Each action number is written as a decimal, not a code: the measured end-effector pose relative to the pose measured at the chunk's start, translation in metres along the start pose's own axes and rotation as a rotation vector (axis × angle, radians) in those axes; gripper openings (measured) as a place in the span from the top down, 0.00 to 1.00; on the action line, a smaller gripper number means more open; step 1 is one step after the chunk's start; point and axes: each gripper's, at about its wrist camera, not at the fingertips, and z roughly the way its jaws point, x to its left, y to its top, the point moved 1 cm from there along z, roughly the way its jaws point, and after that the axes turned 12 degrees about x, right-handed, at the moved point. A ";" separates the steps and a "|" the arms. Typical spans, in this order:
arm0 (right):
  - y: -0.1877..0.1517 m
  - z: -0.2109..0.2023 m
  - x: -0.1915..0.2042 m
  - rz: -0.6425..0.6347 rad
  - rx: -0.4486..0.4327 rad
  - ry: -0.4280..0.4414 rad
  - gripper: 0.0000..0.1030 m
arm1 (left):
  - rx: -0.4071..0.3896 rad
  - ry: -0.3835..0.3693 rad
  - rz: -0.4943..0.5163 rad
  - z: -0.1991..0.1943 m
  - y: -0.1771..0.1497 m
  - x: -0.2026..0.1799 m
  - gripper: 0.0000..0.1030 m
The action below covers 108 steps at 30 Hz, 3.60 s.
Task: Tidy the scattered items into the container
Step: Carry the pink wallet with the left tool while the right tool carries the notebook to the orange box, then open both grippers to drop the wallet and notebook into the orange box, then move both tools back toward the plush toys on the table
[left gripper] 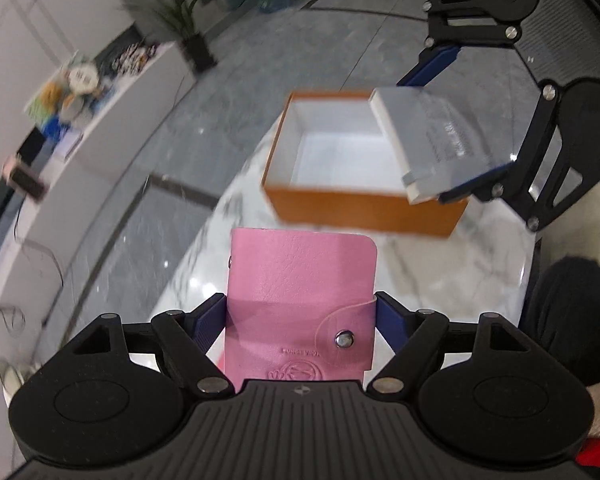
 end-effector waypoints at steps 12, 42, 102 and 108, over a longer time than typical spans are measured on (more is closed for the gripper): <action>-0.042 -0.046 -0.064 0.063 0.004 -0.109 0.20 | -0.100 0.030 0.116 -0.017 0.104 -0.042 0.11; -0.089 0.138 -0.123 0.162 0.175 0.066 0.20 | 0.021 -0.185 0.104 0.172 0.191 -0.060 0.11; -0.068 0.151 -0.099 0.092 0.212 0.033 0.15 | 0.096 -0.033 0.052 0.141 0.131 -0.042 0.09; -0.032 0.096 -0.073 0.029 0.149 -0.031 0.15 | 0.042 0.030 0.019 0.081 0.087 -0.026 0.09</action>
